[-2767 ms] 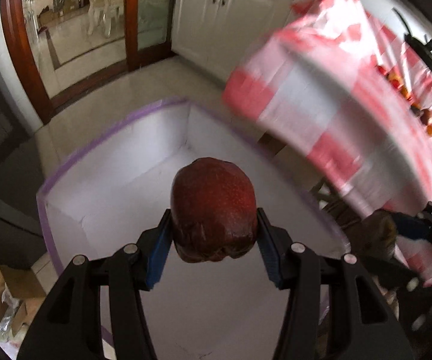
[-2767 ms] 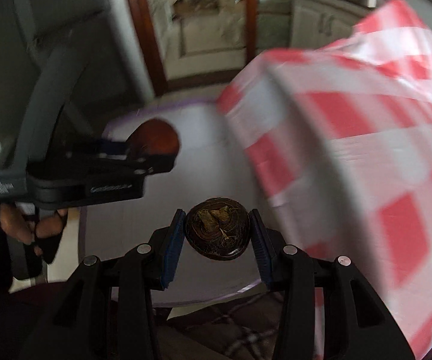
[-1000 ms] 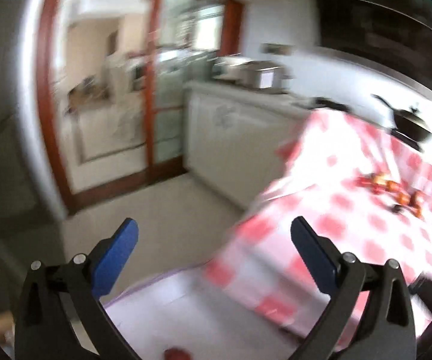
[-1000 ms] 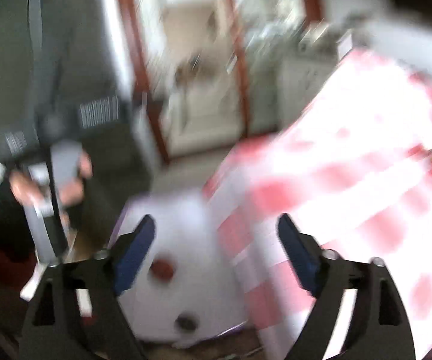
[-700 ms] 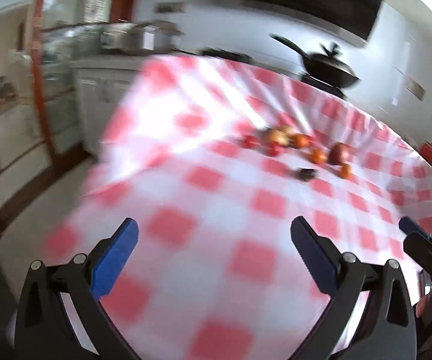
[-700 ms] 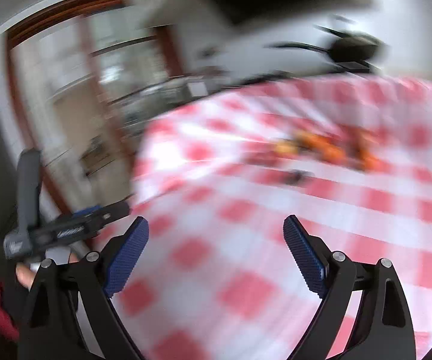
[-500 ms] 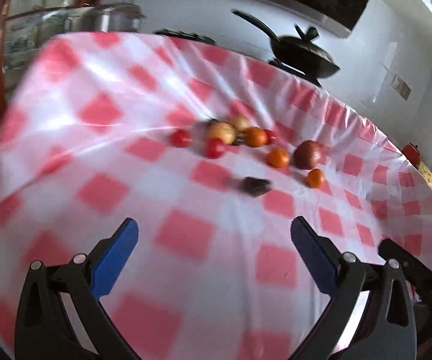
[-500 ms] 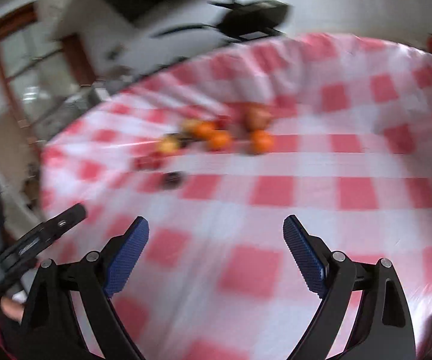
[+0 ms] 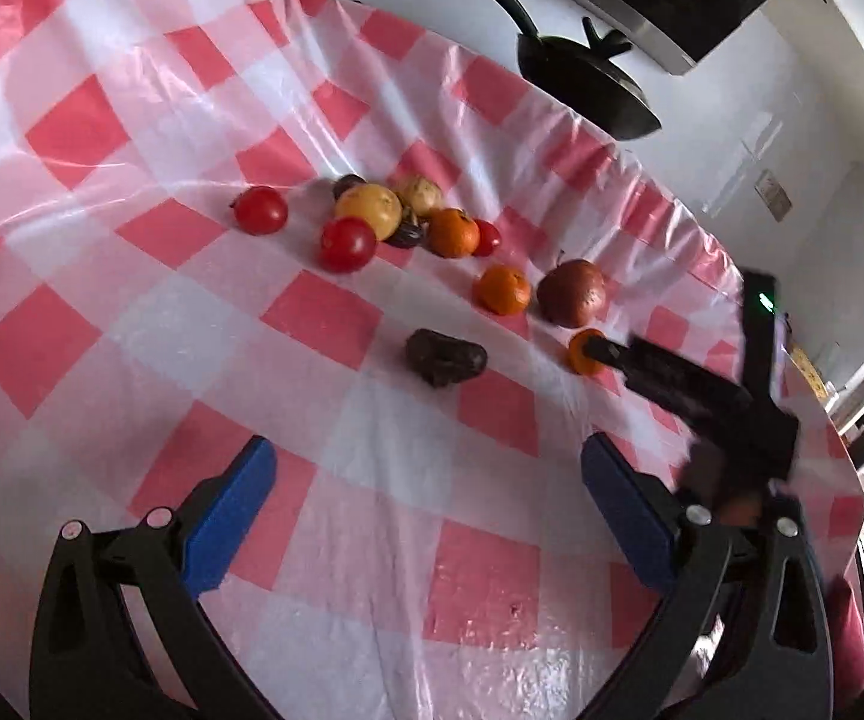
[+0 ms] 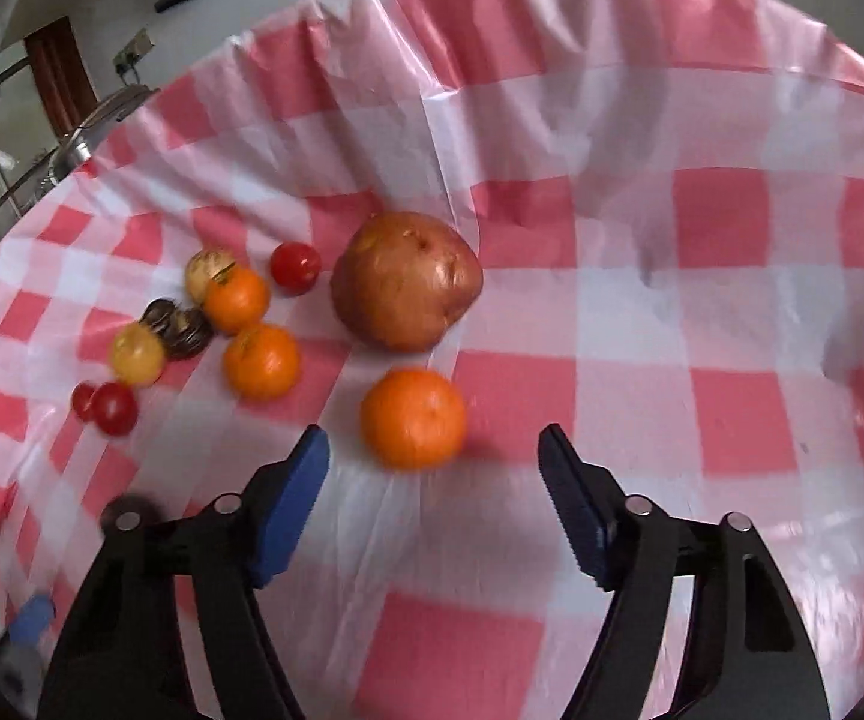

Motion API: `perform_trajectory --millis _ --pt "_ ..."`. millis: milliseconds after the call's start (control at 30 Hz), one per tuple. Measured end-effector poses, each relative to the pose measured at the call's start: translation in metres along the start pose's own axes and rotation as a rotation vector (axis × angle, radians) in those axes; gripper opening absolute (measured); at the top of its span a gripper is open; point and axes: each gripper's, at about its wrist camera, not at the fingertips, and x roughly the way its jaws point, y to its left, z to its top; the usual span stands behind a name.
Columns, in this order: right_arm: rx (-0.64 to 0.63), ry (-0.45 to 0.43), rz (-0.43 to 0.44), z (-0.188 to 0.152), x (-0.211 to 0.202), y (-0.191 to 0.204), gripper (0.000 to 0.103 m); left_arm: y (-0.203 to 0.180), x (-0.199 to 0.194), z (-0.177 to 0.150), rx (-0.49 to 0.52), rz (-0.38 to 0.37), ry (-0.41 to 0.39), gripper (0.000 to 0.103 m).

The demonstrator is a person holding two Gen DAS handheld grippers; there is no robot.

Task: Organize fruits
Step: 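Grasp the orange with the right gripper while the left gripper grasps the yellow pepino melon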

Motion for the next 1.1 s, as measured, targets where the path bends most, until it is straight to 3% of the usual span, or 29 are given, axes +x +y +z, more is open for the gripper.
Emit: perform_trajectory --millis 100,267,533,633,733,867,1033,1100 --pt "-0.026 0.014 -0.013 0.011 0.012 0.003 0.065 -0.002 0.002 0.000 0.014 -0.005 0.009 0.101" --pt "-0.047 0.046 -0.006 0.011 0.021 0.006 0.041 -0.001 0.003 0.000 0.003 -0.006 0.014 0.101" --pt "0.133 0.009 0.131 0.010 0.017 -0.026 0.039 -0.007 0.007 0.000 0.027 0.025 0.030 0.101" --pt "0.164 0.001 0.145 0.011 0.017 -0.031 0.039 -0.008 0.021 0.010 0.031 0.027 0.088 0.101" --pt "0.177 -0.003 0.151 0.011 0.017 -0.032 0.039 -0.011 0.036 0.029 0.067 0.103 0.093 0.101" --pt "0.188 -0.006 0.160 0.008 0.014 -0.034 0.039 -0.017 0.073 0.079 0.166 0.241 0.087 0.101" --pt "0.194 -0.007 0.163 0.008 0.014 -0.036 0.039 -0.016 0.133 0.129 0.288 0.369 0.175 0.101" --pt "0.195 -0.007 0.164 0.008 0.014 -0.036 0.039 -0.011 0.151 0.137 0.294 0.382 0.217 0.101"
